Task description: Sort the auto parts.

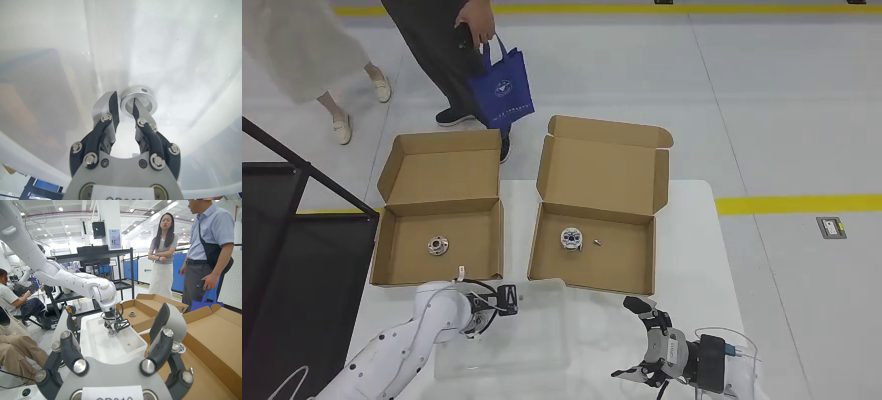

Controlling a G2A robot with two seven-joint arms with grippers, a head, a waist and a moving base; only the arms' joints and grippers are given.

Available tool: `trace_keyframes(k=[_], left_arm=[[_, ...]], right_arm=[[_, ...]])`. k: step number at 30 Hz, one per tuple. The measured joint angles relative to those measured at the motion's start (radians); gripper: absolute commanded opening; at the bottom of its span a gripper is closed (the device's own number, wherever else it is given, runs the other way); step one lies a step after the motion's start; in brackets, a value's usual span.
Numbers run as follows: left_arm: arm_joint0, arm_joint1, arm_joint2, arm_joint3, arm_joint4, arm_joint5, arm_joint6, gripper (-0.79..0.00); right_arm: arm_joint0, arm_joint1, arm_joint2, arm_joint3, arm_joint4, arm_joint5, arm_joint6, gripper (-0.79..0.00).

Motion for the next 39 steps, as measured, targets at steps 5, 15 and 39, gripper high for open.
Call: trace_keyframes(k=[5,15,39], left_arm=[[-0.002,-0.004,-0.006,-0.002,-0.009,-0.007,0.001,-0.785],[0.079,0.041,-0.142,-0.163,-0.07,-0.084,0.034,-0.785],[0.597,0.237,-0.816,-0.543,-0.214,-0.244,0.623,-0.785]], right_arm=[[0.0,0.0,0.0,0.0,0.0,0.0,0.0,0.0],[0.0,0.0,0.0,0.0,0.0,0.0,0.0,0.0],[0.0,0.0,0.0,0.0,0.0,0.0,0.0,0.0]])
